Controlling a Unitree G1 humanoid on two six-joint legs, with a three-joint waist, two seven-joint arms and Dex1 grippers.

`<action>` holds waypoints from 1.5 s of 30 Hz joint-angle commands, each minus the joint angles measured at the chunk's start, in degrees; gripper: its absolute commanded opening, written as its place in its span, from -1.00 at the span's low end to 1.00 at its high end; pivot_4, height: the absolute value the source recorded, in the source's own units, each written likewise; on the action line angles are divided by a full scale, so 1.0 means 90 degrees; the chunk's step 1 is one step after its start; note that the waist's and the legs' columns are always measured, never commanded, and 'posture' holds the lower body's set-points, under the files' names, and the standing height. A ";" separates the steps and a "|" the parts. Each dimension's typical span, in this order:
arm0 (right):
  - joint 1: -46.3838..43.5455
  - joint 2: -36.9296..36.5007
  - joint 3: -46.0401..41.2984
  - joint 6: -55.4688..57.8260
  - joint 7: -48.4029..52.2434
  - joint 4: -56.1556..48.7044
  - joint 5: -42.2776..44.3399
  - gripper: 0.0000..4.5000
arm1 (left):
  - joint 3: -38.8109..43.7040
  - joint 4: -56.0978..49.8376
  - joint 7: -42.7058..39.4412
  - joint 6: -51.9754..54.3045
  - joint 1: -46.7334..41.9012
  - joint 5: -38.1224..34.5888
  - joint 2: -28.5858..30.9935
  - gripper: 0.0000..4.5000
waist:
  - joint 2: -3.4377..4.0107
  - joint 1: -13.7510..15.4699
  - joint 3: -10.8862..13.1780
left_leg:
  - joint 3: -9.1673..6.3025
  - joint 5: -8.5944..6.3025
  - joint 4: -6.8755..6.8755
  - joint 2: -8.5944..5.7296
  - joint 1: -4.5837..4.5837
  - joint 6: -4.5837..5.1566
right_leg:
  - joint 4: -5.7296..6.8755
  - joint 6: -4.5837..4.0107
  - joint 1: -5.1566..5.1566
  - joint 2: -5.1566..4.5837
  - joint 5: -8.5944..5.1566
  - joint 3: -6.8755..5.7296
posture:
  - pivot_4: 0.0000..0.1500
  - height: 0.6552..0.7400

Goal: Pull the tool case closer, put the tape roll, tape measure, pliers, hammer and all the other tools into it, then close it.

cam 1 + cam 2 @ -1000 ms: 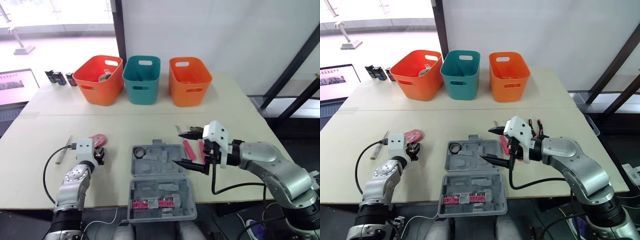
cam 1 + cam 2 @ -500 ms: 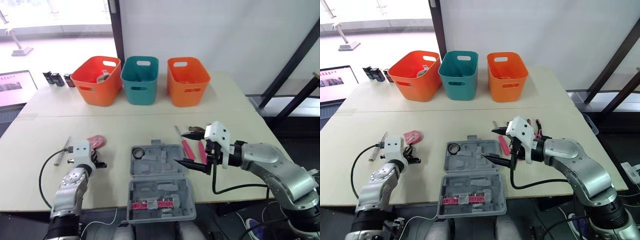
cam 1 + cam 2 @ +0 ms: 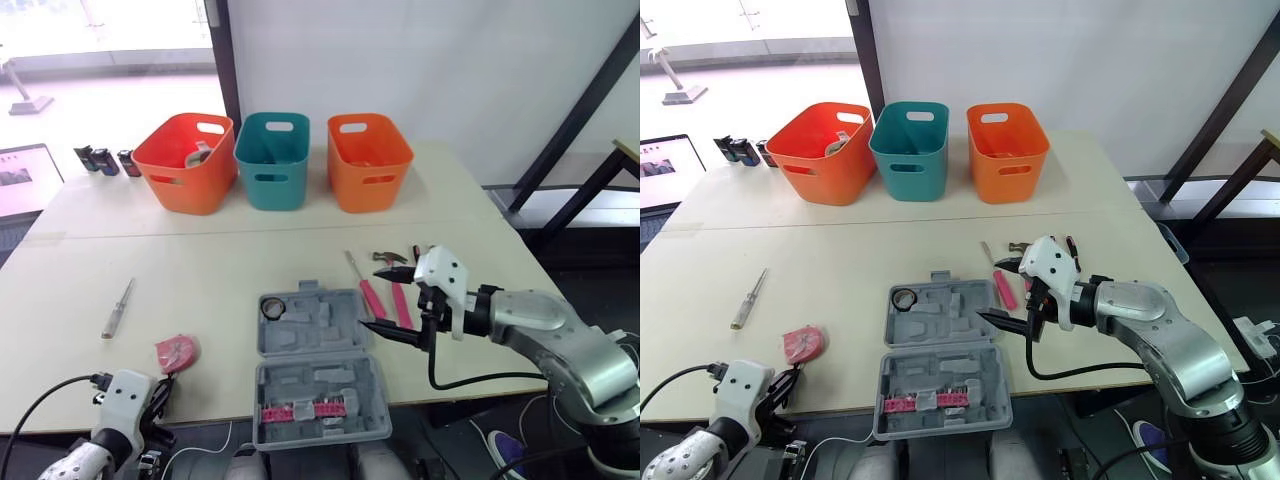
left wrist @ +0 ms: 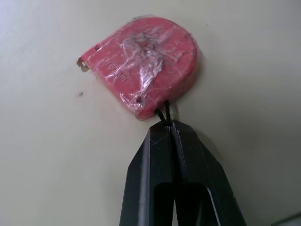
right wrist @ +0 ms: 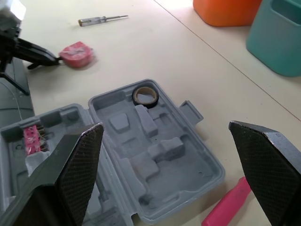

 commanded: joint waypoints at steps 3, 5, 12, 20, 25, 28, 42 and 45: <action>-0.0107 0.0004 -0.0089 -0.0147 0.0000 0.0006 -0.0107 1.00 | 0.0198 0.0200 -0.0197 -0.0004 0.0190 -0.0030 0.0078 -0.97 | 0.0000 0.0007 0.0000 | 0.0002 -0.0007 -0.0001 0.0001 -0.0012 0.0014 | -0.0002 0.0001 -0.0008 0.0002 0.0000 0.0001 | 1.00 1.00; -0.0097 0.0027 -0.0066 -0.0150 -0.0012 0.0000 -0.0126 1.00 | 0.0248 0.0280 -0.0234 -0.0089 0.0151 -0.0002 0.0090 -0.97 | 0.0001 0.0008 -0.0001 | 0.0001 -0.0007 -0.0005 0.0003 -0.0022 0.0018 | 0.0013 0.0007 -0.0010 0.0007 -0.0003 0.0000 | 1.00 1.00; -0.0059 0.0042 -0.0095 -0.0195 0.0019 0.0075 -0.0194 1.00 | 0.0587 0.0077 -0.0601 -0.0130 -0.0128 -0.0445 0.0239 0.25 | -0.0006 0.0014 0.0002 | -0.0006 -0.0006 0.0009 0.0005 -0.0026 0.0019 | 0.0019 0.0009 -0.0026 0.0013 -0.0003 0.0000 | 1.00 1.00; -0.0108 0.0133 -0.0026 -0.0315 0.0024 0.0231 -0.0252 1.00 | 0.1458 -0.0149 -0.2306 0.0381 -0.0426 -0.1613 0.1652 0.96 | -0.0018 0.0024 0.0006 | -0.0006 -0.0006 0.0008 0.0006 -0.0029 0.0018 | 0.0021 0.0006 -0.0034 0.0013 -0.0002 0.0000 | 1.00 1.00; -0.0210 0.0234 0.0054 -0.0426 0.0051 0.0376 -0.0338 1.00 | 0.1168 0.1428 -0.4702 0.0128 -0.1246 -0.1880 0.3145 0.96 | -0.0010 0.0011 0.0008 | -0.0002 -0.0006 0.0005 0.0006 -0.0032 0.0019 | 0.0021 0.0005 -0.0042 0.0013 -0.0001 0.0000 | 1.00 1.00; -0.0260 0.0286 0.0117 -0.0480 0.0056 0.0451 -0.0413 1.00 | 0.0603 0.2834 -0.5599 -0.0732 -0.2199 -0.1460 0.3521 0.96 | -0.0002 0.0012 0.0010 | -0.0001 -0.0005 -0.0001 0.0005 -0.0036 0.0019 | 0.0025 0.0003 -0.0054 0.0013 0.0000 0.0000 | 1.00 1.00; -0.0016 0.0405 0.0068 -0.0324 -0.0265 0.0043 -0.0502 1.00 | -0.0963 0.5678 -0.6326 -0.2739 -0.4520 -0.0328 0.2802 0.96 | -0.0006 0.0057 0.0009 | -0.0012 -0.0001 0.0005 0.0013 -0.0078 0.0025 | 0.0146 0.0047 -0.0101 0.0035 -0.0023 0.0000 | 1.00 1.00; 0.0010 0.0386 0.0002 -0.0230 -0.0316 -0.0043 -0.0460 1.00 | -0.1027 0.6095 -0.6117 -0.2970 -0.4717 -0.0158 0.2647 0.96 | -0.0006 0.0087 0.0008 | -0.0014 0.0005 0.0015 0.0014 -0.0068 0.0022 | 0.0155 0.0043 -0.0095 0.0035 -0.0022 0.0000 | 1.00 1.00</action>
